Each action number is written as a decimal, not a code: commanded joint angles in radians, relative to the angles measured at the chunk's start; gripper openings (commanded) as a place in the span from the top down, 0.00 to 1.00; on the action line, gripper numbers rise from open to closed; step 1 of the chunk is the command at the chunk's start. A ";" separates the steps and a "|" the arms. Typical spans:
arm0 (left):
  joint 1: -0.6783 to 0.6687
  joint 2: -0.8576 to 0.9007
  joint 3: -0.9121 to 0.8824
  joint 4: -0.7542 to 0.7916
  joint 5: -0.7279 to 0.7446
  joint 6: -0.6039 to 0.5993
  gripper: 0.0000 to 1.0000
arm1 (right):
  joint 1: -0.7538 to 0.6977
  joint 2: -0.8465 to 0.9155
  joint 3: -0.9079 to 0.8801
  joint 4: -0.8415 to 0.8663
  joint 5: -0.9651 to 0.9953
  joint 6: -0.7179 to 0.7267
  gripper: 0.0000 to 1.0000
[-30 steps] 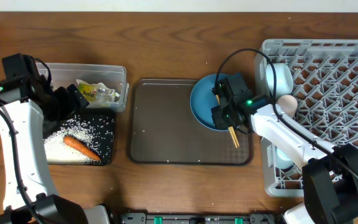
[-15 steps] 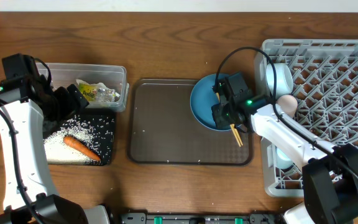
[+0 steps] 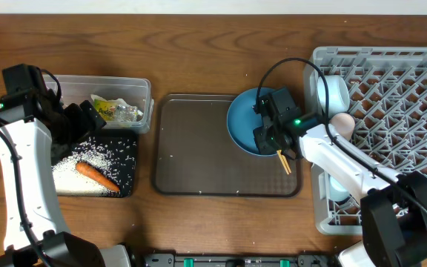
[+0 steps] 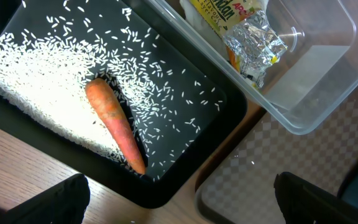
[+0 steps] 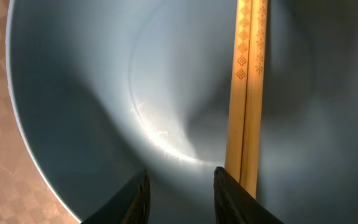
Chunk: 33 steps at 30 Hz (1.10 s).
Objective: Sort waste into correct bins and load items into the dishwasher rack
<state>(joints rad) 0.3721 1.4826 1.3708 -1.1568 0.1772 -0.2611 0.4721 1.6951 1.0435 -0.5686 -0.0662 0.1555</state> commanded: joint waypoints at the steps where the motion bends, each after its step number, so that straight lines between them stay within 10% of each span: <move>1: 0.005 -0.016 0.013 -0.006 -0.005 0.006 0.02 | 0.007 0.011 -0.015 -0.003 0.014 -0.027 0.66; 33: 0.005 -0.016 0.013 -0.006 -0.005 0.006 0.02 | 0.006 0.009 0.058 -0.083 0.018 -0.068 0.57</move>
<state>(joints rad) 0.3721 1.4826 1.3708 -1.1564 0.1768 -0.2611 0.4721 1.6951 1.0931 -0.6498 -0.0589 0.1017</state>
